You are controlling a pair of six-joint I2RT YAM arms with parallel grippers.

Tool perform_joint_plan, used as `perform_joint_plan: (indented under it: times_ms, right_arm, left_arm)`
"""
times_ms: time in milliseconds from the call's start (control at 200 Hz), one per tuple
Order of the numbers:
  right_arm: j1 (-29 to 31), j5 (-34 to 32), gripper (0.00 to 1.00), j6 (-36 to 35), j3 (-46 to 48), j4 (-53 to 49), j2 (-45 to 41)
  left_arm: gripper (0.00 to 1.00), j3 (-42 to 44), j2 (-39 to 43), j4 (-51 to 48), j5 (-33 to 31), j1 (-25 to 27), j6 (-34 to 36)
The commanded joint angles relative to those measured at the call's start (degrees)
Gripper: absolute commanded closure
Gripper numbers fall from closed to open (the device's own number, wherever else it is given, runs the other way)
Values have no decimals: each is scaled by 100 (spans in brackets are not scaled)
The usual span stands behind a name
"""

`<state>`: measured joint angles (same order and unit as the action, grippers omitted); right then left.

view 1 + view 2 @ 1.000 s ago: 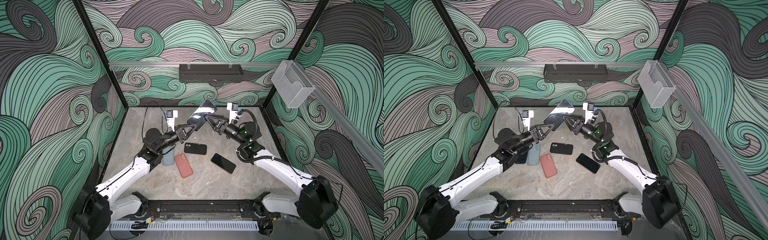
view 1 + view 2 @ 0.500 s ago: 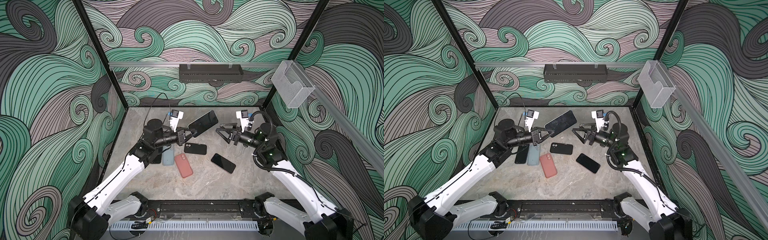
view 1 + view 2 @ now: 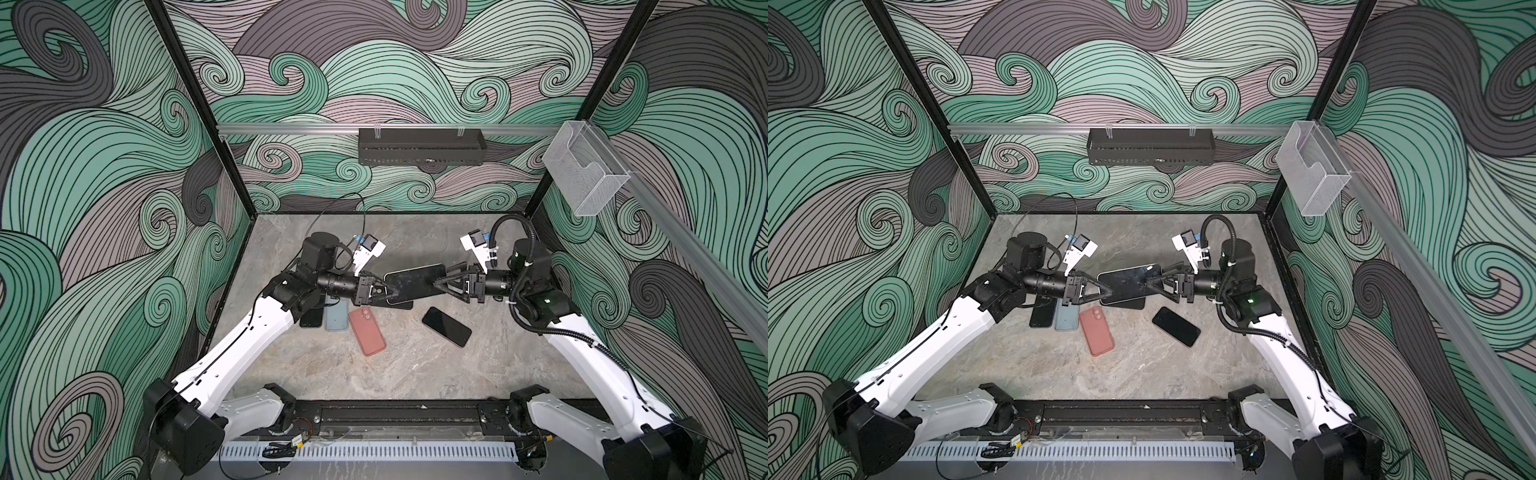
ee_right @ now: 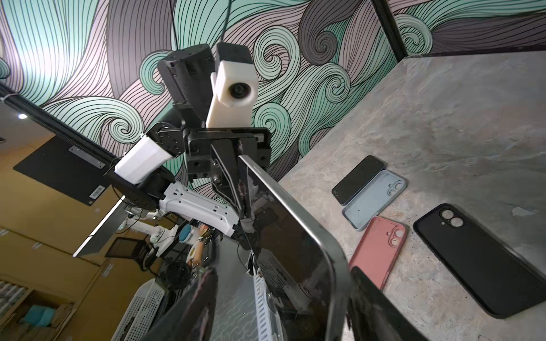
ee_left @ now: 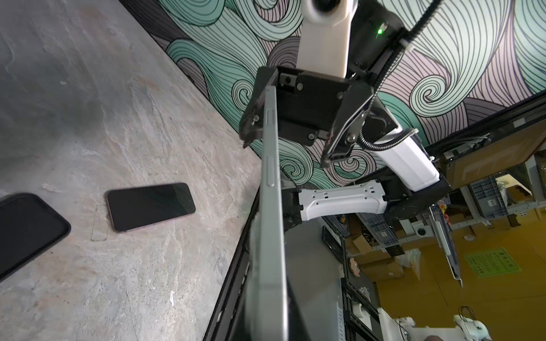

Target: Put the phone into the phone case

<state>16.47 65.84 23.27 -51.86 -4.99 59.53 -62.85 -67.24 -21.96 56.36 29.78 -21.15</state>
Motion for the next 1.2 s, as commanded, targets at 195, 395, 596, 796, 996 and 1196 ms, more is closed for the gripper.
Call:
perform_joint_plan:
  times_ms: [195, 395, 596, 796, 996, 1196]
  right_arm:
    - [-20, 677, 56, 148, -6, 58, 59]
    - [-15, 793, 65, 617, 272, 630, 33]
    - [-7, 887, 75, 607, 308, 537, 94]
    - [-12, 895, 88, 564, 319, 439, 50]
    - [-12, 762, 100, 687, 308, 507, 98]
    - [-21, 245, 100, 687, 252, 387, 108]
  left_arm:
    - [100, -210, -129, -64, 411, -64, 422]
    - [100, -306, -312, -51, 622, -86, 504]
    - [100, -315, -443, -60, 658, -112, 590]
    - [100, -341, -465, -47, 460, -298, 513]
    - [83, -351, -517, 43, 484, -472, 405]
    - [61, -286, -464, -201, 103, -709, 354]
